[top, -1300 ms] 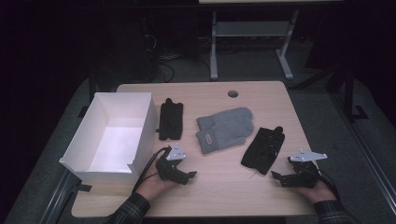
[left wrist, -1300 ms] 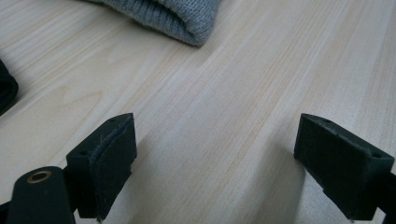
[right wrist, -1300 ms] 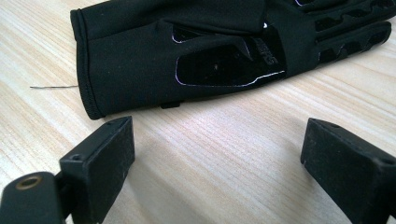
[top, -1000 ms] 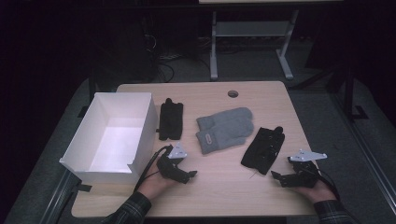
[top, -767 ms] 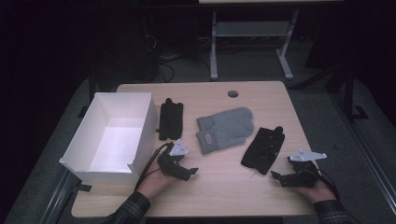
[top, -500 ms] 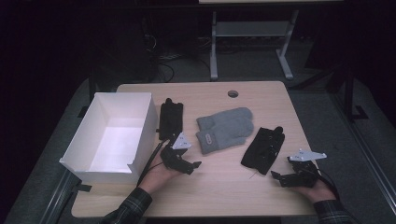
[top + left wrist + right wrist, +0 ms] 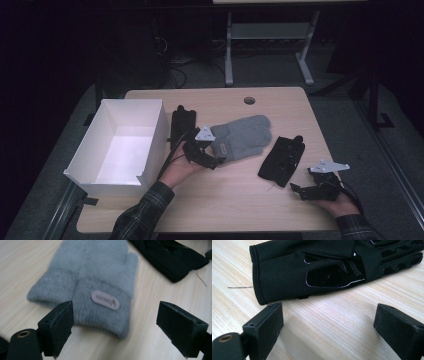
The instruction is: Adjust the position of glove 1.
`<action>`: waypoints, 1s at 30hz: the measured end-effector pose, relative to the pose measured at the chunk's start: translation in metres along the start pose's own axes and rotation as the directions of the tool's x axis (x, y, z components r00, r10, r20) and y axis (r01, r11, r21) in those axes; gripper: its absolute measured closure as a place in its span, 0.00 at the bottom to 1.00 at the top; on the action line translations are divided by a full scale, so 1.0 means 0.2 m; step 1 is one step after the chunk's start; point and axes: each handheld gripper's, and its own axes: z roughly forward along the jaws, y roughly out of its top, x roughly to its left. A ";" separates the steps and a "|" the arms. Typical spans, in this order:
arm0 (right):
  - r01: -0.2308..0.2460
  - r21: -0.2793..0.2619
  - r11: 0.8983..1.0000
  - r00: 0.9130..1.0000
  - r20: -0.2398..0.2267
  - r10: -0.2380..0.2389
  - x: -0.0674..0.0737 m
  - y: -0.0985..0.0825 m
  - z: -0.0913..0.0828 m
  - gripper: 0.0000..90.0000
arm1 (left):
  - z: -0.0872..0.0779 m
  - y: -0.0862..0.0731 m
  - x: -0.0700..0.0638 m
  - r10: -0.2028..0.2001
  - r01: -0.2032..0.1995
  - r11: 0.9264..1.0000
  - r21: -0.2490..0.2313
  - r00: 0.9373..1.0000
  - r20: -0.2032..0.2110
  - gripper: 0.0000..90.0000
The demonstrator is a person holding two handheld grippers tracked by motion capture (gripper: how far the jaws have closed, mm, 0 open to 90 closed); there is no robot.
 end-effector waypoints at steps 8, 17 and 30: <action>-0.002 -0.001 1.000 1.000 0.000 0.002 0.00 0.00 0.00 0.10 | 0.05 0.08 0.05 0.008 -0.007 1.000 -0.016 1.000 0.019 0.18; -0.001 0.000 1.000 1.000 0.000 0.001 0.00 0.00 0.00 0.10 | 0.14 0.16 0.10 0.011 -0.009 0.999 -0.031 0.999 0.045 0.25; -0.002 -0.001 1.000 1.000 0.000 0.002 0.00 0.00 0.00 0.10 | 0.32 0.18 0.15 0.034 -0.035 0.999 0.012 0.996 0.086 0.40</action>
